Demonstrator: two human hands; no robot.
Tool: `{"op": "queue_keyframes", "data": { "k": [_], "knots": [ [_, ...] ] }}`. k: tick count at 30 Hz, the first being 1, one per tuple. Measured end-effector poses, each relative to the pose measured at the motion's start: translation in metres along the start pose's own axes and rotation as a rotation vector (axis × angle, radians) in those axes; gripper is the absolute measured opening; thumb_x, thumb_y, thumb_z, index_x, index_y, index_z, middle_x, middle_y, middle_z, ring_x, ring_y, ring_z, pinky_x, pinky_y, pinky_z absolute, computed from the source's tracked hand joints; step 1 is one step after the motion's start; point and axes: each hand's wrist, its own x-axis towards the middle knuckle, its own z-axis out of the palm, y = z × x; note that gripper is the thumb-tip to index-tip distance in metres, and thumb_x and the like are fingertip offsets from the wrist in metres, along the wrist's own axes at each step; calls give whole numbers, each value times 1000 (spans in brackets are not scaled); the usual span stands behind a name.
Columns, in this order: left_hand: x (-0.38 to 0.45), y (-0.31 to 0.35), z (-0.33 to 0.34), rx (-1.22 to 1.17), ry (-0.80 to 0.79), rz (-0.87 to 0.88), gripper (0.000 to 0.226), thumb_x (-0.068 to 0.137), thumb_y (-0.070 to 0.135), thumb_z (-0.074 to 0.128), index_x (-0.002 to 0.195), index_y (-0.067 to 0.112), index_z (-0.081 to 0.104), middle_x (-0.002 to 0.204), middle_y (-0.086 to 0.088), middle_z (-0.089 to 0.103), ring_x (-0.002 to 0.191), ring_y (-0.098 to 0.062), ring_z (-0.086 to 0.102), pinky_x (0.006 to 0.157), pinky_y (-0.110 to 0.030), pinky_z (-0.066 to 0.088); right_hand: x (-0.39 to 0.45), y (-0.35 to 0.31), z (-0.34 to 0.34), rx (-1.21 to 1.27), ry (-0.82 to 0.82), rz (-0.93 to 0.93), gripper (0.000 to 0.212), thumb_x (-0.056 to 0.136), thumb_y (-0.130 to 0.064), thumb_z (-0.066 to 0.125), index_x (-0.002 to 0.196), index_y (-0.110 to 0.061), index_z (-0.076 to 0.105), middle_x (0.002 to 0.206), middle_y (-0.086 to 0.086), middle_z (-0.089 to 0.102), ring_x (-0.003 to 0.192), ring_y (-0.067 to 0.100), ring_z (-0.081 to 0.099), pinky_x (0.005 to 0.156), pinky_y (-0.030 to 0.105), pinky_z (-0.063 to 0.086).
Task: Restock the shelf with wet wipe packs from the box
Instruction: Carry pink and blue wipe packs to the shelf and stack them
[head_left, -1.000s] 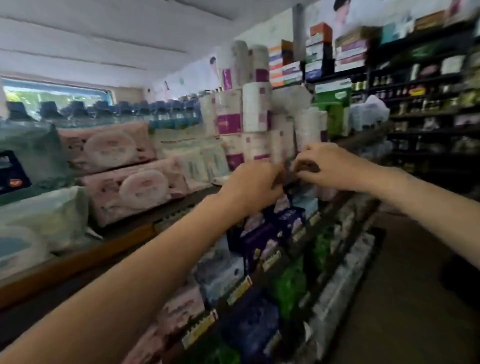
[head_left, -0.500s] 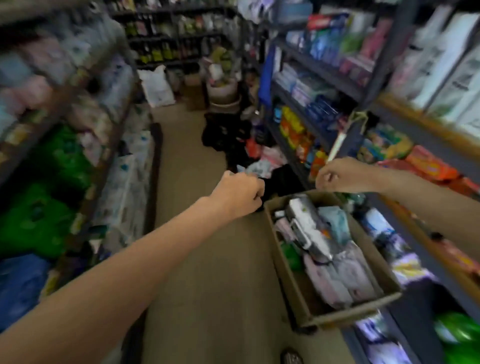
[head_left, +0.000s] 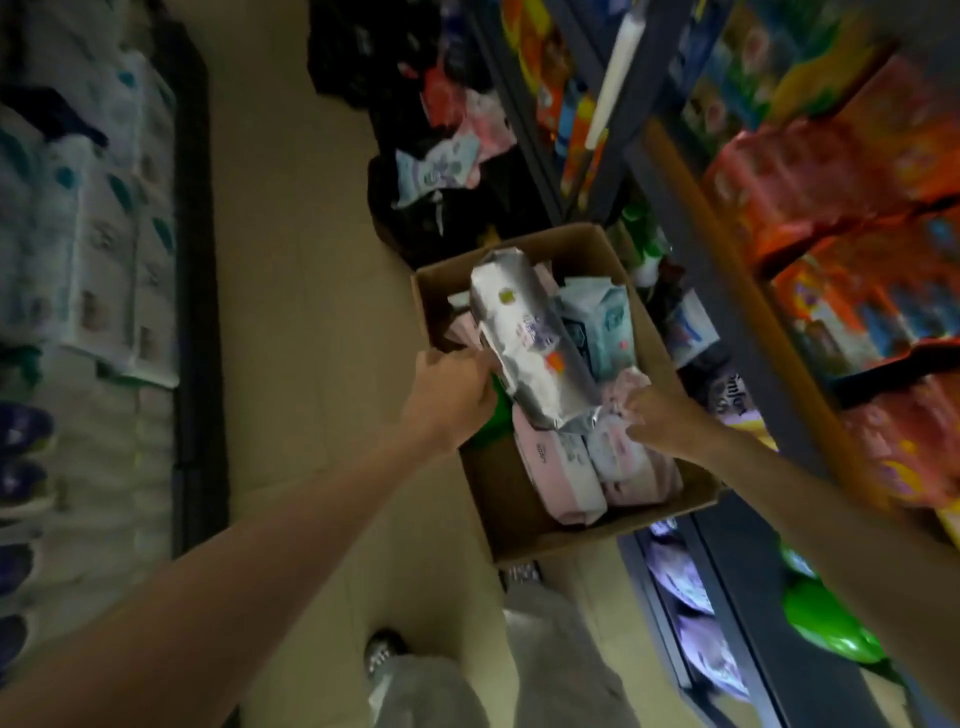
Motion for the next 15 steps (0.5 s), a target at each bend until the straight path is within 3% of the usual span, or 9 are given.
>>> {"op": "queue_keyframes", "data": {
  "k": [2, 6, 8, 12, 15],
  "knots": [
    [15, 10, 23, -49, 80, -15, 20, 92, 15, 43, 104, 16, 59, 106, -1, 62, 103, -21, 56, 76, -27, 15, 23, 18, 19, 63, 29, 45, 49, 91, -18, 50, 138, -8, 37, 137, 17, 44, 125, 33, 44, 102, 36, 36],
    [46, 32, 58, -23, -1, 97, 30, 87, 14, 47, 115, 17, 58, 116, -2, 57, 117, -22, 47, 95, -34, 23, 69, 45, 41, 27, 281, 28, 40, 89, -6, 40, 128, 0, 46, 133, 22, 46, 121, 36, 44, 100, 41, 37],
    [61, 43, 66, -33, -4, 142, 30, 87, 14, 46, 115, 15, 57, 117, -4, 56, 116, -24, 47, 97, -35, 25, 90, 49, 43, -40, 369, 20, 46, 86, -5, 36, 129, 6, 45, 128, 25, 51, 116, 39, 47, 98, 41, 39],
    [80, 53, 77, -93, 98, 145, 21, 90, 13, 45, 102, 9, 61, 103, -6, 61, 105, -26, 54, 95, -37, 28, 126, 40, 44, 20, 288, 120, 40, 91, -5, 42, 130, 7, 38, 126, 29, 50, 112, 42, 52, 92, 49, 46],
    [90, 48, 83, -7, 56, 182, 25, 92, 17, 42, 110, 12, 58, 110, -5, 59, 111, -23, 51, 101, -38, 25, 142, 40, 45, 89, 230, 199, 43, 94, -11, 42, 136, -2, 34, 135, 25, 41, 119, 41, 46, 98, 48, 43]
  ]
}}
